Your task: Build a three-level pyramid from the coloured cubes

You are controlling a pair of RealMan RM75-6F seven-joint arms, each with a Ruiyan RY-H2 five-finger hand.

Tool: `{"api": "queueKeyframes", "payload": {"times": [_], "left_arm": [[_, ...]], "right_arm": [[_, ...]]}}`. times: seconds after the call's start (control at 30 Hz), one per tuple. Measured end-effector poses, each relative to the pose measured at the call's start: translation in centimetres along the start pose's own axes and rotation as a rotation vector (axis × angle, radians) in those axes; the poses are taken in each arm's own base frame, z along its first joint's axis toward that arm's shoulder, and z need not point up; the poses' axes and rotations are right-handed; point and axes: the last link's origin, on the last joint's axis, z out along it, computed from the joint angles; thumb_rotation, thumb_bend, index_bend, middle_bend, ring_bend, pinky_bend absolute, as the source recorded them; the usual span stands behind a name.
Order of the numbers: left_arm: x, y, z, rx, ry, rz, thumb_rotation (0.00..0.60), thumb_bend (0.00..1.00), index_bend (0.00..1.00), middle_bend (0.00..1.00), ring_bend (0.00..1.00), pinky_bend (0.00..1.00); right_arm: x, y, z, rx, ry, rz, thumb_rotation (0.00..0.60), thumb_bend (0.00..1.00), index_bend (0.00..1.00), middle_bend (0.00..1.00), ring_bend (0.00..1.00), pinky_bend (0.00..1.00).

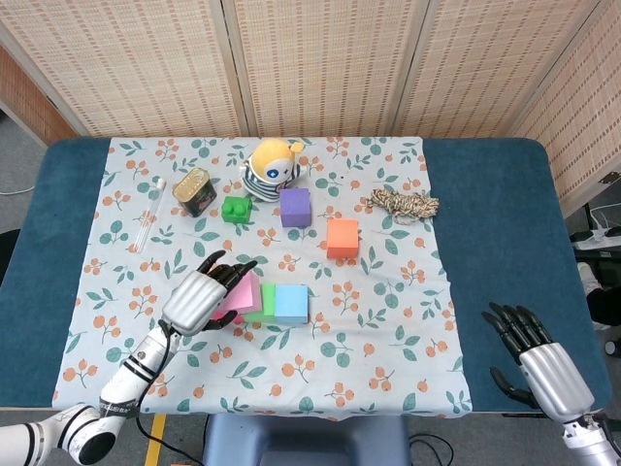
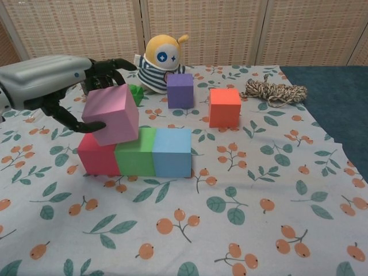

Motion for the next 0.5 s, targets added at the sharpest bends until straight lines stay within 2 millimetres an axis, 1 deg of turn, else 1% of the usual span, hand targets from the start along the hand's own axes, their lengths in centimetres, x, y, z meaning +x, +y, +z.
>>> {"api": "queueKeyframes", "payload": {"times": [0.17, 0.37, 0.5], "left_arm": [[-0.33, 0.04, 0.64, -0.030, 0.005, 0.051, 0.600, 0.50, 0.05, 0.73, 0.30, 0.11], [-0.59, -0.26, 0.79, -0.051, -0.003, 0.080, 0.600, 0.50, 0.05, 0.73, 0.30, 0.11], [-0.68, -0.48, 0.88, -0.056, -0.007, 0.063, 0.600, 0.50, 0.04, 0.73, 0.30, 0.10]], "right_arm": [[0.02, 0.06, 0.03, -0.003, -0.002, 0.003, 0.600, 0.32, 0.00, 0.00, 0.00, 0.00], [-0.03, 0.09, 0.10, -0.006, -0.005, 0.001, 0.600, 0.32, 0.00, 0.00, 0.00, 0.00], [-0.10, 0.06, 0.11, -0.007, -0.009, -0.001, 0.600, 0.32, 0.00, 0.00, 0.00, 0.00]]}}
